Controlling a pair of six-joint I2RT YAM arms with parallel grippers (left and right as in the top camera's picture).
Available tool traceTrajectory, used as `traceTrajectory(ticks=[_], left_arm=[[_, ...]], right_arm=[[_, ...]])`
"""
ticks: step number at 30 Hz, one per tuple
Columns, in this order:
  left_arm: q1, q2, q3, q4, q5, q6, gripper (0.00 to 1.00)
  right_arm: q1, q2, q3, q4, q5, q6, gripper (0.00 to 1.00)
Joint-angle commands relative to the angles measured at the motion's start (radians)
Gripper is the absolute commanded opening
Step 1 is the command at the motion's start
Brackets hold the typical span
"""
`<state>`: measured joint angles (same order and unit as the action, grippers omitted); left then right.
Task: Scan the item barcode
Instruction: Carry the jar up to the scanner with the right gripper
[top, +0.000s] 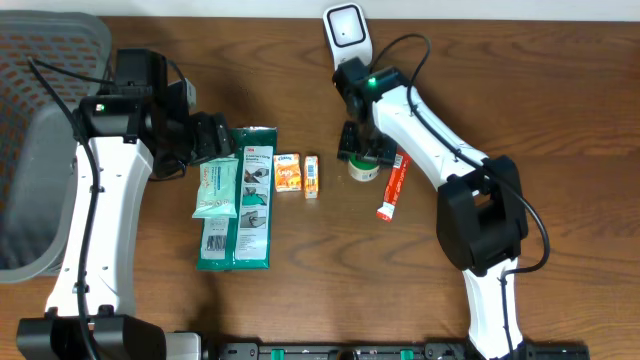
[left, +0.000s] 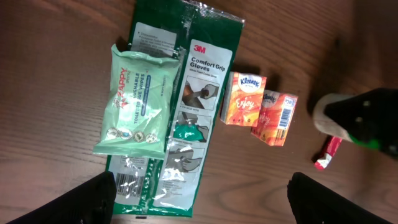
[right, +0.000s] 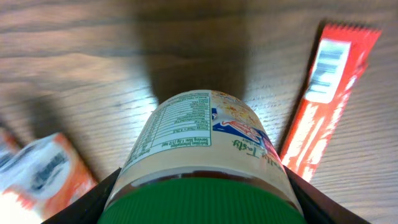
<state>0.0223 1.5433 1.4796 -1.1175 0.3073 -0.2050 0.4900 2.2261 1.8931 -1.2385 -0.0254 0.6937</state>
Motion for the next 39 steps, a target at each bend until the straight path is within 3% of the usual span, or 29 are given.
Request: traceTrajectory(ticks=[1,8,14,19,30,39], left_arm=[[-0.002,0.005,-0.002,0.000,-0.014,0.013,0.89],[-0.002,0.005,-0.002,0.000,-0.014,0.013,0.89],[-0.002,0.005,-0.002,0.000,-0.014,0.013,0.89],[-0.002,0.005,-0.002,0.000,-0.014,0.012,0.89],[-0.002,0.005,-0.002,0.000,-0.014,0.013,0.89],[-0.002,0.005,-0.002,0.000,-0.014,0.013,0.89]], right_arm=[[-0.010,-0.010,0.150,-0.073,0.020,-0.193,0.03],[-0.010,-0.010,0.523,-0.275,0.020,-0.360,0.01],[-0.019,-0.010,0.701,-0.239,0.059,-0.443,0.01],[-0.030,-0.010,0.700,0.032,0.088,-0.644,0.01],[-0.084,0.057,0.695,0.509,0.075,-0.651,0.01],[-0.114,0.264,0.695,0.718,0.044,-0.716,0.01]])
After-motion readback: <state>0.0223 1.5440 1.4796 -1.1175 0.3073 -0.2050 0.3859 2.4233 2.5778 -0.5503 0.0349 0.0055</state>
